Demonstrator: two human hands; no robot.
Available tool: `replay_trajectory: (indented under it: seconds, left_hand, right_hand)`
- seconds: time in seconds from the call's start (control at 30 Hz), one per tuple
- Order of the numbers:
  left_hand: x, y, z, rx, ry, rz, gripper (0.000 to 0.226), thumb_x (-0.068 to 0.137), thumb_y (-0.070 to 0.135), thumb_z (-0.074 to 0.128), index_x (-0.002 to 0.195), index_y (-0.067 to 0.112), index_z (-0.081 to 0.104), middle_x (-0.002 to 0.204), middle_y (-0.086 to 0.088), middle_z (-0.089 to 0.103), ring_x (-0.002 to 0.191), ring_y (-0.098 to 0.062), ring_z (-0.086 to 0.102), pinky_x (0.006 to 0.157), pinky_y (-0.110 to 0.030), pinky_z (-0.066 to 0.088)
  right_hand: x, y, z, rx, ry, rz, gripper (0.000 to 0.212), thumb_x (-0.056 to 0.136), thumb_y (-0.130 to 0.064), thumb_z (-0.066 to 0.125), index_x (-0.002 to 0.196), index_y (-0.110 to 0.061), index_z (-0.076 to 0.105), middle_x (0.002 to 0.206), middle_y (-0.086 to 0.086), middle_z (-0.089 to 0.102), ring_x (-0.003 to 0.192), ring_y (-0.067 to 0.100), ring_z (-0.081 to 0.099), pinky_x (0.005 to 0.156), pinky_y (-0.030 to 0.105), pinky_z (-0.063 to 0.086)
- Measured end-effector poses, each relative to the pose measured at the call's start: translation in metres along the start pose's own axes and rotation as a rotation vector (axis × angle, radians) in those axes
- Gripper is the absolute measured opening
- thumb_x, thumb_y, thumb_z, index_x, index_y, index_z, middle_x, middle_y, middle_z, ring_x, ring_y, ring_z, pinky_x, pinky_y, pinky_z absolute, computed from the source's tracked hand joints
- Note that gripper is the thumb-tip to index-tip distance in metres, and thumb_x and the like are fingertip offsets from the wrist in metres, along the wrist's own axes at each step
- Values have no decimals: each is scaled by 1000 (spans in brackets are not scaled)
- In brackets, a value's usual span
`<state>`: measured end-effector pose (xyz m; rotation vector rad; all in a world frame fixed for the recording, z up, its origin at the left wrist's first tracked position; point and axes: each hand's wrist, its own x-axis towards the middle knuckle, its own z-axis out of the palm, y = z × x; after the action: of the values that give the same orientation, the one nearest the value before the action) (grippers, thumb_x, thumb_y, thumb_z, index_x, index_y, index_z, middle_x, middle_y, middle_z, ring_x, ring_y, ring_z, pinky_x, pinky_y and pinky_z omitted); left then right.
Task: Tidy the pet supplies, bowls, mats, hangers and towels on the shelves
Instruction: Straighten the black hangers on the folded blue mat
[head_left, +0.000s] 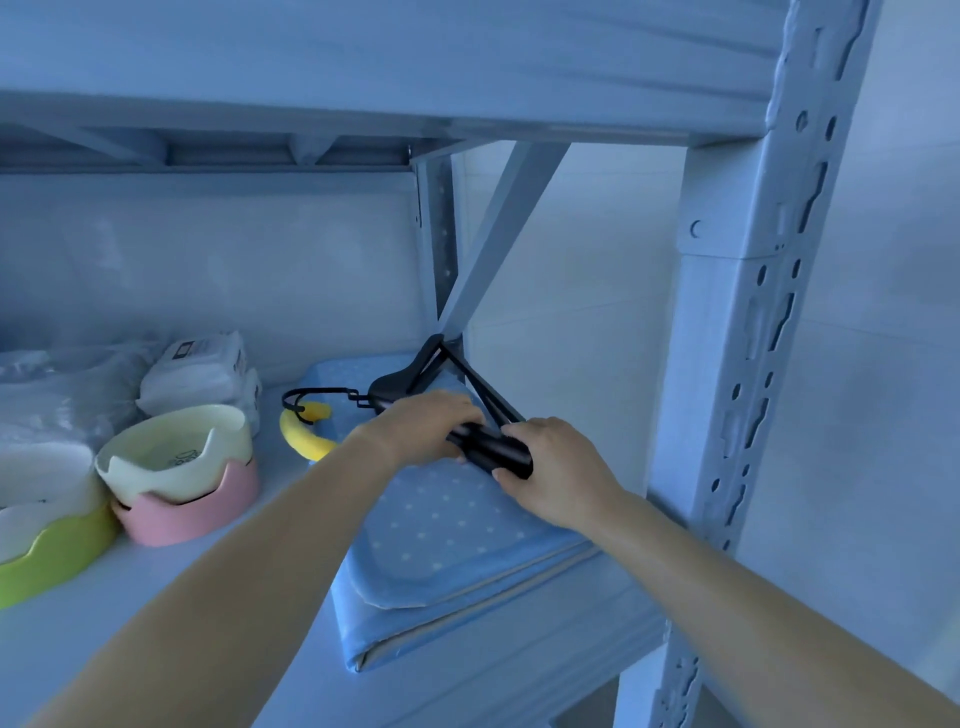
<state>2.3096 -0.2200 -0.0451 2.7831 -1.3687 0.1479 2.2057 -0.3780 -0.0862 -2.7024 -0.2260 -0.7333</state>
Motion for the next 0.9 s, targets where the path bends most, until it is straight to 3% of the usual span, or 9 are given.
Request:
replay_trajectory:
  seconds: [0.13, 0.3, 0.47, 0.7, 0.9]
  left_hand:
    - [1, -3, -3, -43, -31, -2, 17, 81, 23, 68, 90, 25, 54, 85, 8, 55, 84, -15, 53, 74, -33, 41]
    - [2, -7, -7, -52, -38, 14, 18, 80, 25, 69, 94, 20, 60, 87, 3, 61, 85, -17, 56, 71, -32, 40]
    - [-10, -21, -10, -11, -33, 22, 14, 80, 23, 68, 89, 23, 58, 74, 12, 51, 79, -11, 50, 66, -28, 34]
    - [-14, -31, -15, 21, -21, -34, 14, 81, 22, 68, 91, 17, 60, 77, 6, 52, 77, -14, 49, 69, -30, 37]
    - [-18, -25, -13, 49, 16, -52, 17, 85, 18, 62, 101, 22, 60, 86, 8, 54, 91, -15, 53, 80, -33, 44]
  right_hand:
    - [1, -2, 2, 8, 12, 2, 33, 82, -34, 62, 109, -13, 62, 93, 5, 64, 88, 21, 53, 75, 33, 46]
    - [1, -4, 3, 27, 31, -13, 26, 82, -33, 63, 103, -18, 63, 82, -1, 60, 78, 16, 46, 64, 27, 38]
    - [4, -13, 11, 73, 30, -70, 37, 83, -34, 64, 116, -16, 60, 92, 2, 64, 86, 18, 51, 73, 30, 45]
    - [22, -17, 15, 113, -34, -73, 45, 87, -33, 62, 127, -14, 55, 108, 4, 63, 101, 22, 53, 86, 31, 44]
    - [17, -14, 13, 95, 6, -89, 29, 89, -27, 58, 109, -8, 64, 101, 9, 66, 94, 25, 56, 82, 37, 48]
